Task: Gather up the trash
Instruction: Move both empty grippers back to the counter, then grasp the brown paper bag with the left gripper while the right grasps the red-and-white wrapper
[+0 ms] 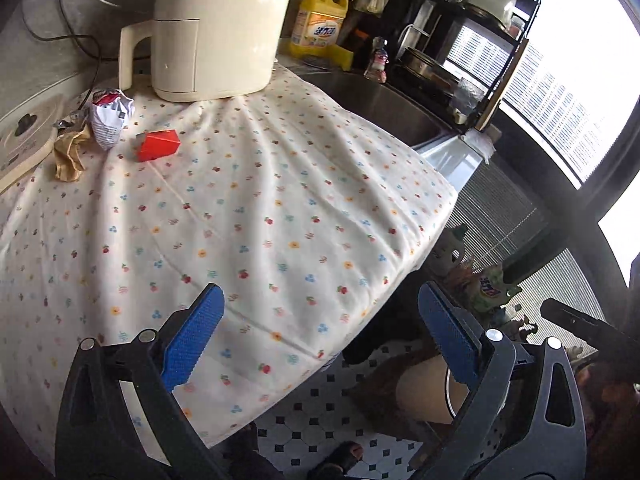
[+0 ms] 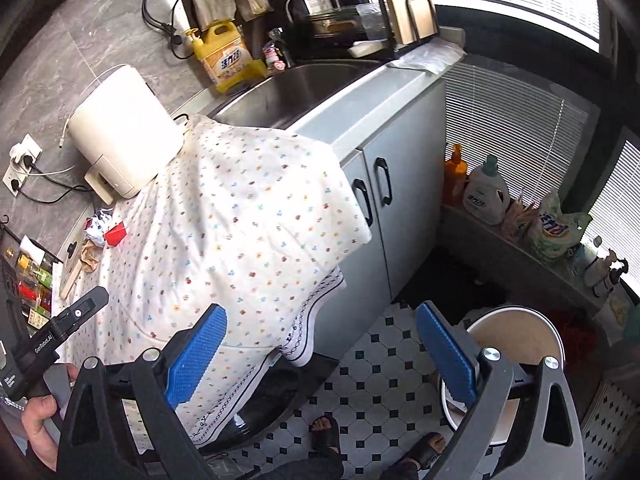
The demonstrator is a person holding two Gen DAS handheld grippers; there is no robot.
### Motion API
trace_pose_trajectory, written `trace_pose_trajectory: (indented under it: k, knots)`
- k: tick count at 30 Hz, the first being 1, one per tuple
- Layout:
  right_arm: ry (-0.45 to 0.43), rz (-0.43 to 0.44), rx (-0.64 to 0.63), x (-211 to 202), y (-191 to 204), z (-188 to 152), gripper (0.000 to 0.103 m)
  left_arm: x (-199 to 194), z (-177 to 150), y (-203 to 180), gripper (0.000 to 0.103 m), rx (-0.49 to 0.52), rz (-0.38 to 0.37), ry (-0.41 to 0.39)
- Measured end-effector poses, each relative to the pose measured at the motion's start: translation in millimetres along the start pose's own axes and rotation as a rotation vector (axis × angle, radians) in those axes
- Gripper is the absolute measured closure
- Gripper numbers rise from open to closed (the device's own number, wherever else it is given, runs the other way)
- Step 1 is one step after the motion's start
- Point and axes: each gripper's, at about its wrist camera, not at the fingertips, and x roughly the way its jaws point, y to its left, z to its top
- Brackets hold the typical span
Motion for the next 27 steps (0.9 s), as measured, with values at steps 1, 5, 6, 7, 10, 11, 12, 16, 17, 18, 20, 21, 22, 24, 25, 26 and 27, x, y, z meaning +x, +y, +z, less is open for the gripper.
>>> trace_pose_trajectory:
  k: [1,5,6,7,10,11,12,16,17,18,20,21,22,24,25,26,27]
  knots:
    - [-0.001,0.005,-0.011,3.0,11.5,1.9,0.009,-2.5,3.2,12.5,0.006,-0.013,0.008,-0.009]
    - [-0.004,0.023,-0.042,15.3,55.6,5.5,0.009,-11.5,14.0,55.2,0.006,-0.052,0.04,-0.039]
    - [-0.005,0.026,-0.048,18.4,65.1,6.4,0.009,-13.5,16.6,65.7,0.006,-0.06,0.045,-0.046]
    - [-0.006,0.028,-0.052,23.0,75.2,7.6,0.009,-14.5,20.3,75.7,0.006,-0.067,0.05,-0.052]
    - [-0.008,0.035,-0.059,35.4,100.0,10.3,0.009,-17.9,28.8,105.8,0.006,-0.08,0.064,-0.07]
    - [-0.011,0.037,-0.061,38.8,108.6,10.4,0.009,-18.1,31.9,116.0,0.006,-0.084,0.069,-0.074]
    - [-0.014,0.038,-0.063,42.2,117.2,10.5,0.009,-18.2,34.9,126.0,0.006,-0.088,0.073,-0.079]
    - [-0.025,0.034,-0.056,57.4,147.5,11.2,0.009,-16.9,49.5,163.4,0.006,-0.107,0.079,-0.091]
    - [-0.027,0.032,-0.052,60.1,154.8,11.2,0.009,-16.3,53.3,171.6,0.006,-0.107,0.077,-0.095]
    - [-0.028,0.031,-0.05,62.3,161.1,11.4,0.009,-15.0,58.0,178.5,0.006,-0.102,0.077,-0.1]
    - [-0.026,0.027,-0.046,65.0,172.3,12.1,0.009,-11.0,66.1,189.8,0.007,-0.102,0.087,-0.101]
    - [-0.025,0.027,-0.048,65.3,177.1,12.5,0.009,-9.6,69.5,195.4,0.007,-0.112,0.088,-0.101]
    - [-0.026,0.024,-0.055,65.3,181.8,12.9,0.009,-9.3,72.9,200.8,0.007,-0.122,0.083,-0.104]
    - [-0.031,0.012,-0.073,65.4,189.3,14.3,0.009,-9.0,78.4,208.7,0.007,-0.133,0.079,-0.118]
    - [-0.031,0.008,-0.074,66.1,191.2,15.1,0.009,-7.7,80.9,212.0,0.008,-0.135,0.081,-0.121]
    - [-0.028,0.004,-0.069,67.1,192.2,16.1,0.009,-5.8,83.0,215.7,0.01,-0.139,0.084,-0.12]
    - [-0.025,0.004,-0.063,68.0,192.7,17.2,0.009,-3.1,84.9,219.5,0.011,-0.146,0.085,-0.118]
